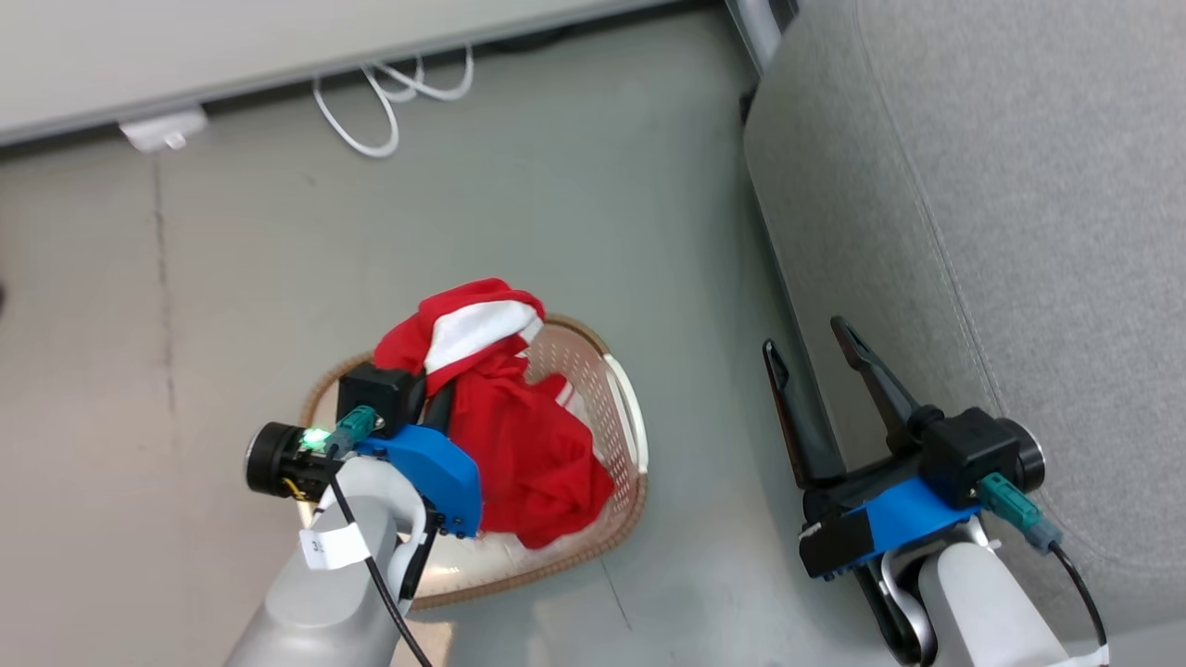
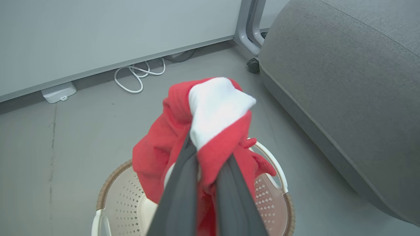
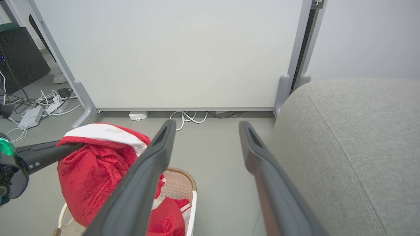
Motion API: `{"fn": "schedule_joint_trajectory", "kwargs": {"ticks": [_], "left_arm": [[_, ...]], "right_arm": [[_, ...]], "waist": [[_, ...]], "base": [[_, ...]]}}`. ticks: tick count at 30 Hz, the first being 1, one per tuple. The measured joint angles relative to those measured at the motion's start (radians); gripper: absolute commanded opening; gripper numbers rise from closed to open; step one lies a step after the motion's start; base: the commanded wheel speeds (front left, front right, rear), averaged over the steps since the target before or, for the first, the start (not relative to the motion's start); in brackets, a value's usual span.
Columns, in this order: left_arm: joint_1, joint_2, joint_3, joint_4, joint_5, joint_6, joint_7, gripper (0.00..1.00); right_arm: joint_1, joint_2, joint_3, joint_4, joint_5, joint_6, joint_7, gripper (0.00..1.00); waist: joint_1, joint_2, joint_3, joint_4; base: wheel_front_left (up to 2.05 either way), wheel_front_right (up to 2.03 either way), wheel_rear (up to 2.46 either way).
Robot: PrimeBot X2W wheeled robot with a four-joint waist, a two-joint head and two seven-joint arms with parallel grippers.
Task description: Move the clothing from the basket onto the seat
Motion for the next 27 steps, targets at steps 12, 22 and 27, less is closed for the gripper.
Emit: {"fn": "schedule_joint_trajectory", "kwargs": {"ticks": [12, 22, 27], "left_arm": [[0.013, -0.011, -0.186, -0.139, -0.162, -0.017, 0.004, 0.00], [-0.098, -0.011, -0.355, -0.232, -0.292, -0.018, 0.074, 0.00], [-0.146, -0.011, -0.409, -0.253, -0.335, -0.018, 0.091, 0.00]], "right_arm": [[0.084, 0.000, -0.001, 0.023, -0.015, 0.000, 0.012, 1.00], [0.123, 0.000, 0.002, -0.001, -0.015, 0.000, 0.041, 1.00], [0.136, 0.000, 0.007, -0.007, -0.013, 0.000, 0.049, 1.00]], "waist": [[-0.0001, 0.0000, -0.205, 0.091], [0.0000, 0.0000, -0.288, 0.145], [0.0001, -0.0001, -0.308, 0.153]], "base": [[0.00, 0.00, 0.00], [0.00, 0.00, 0.00], [0.00, 0.00, 0.00]]}}
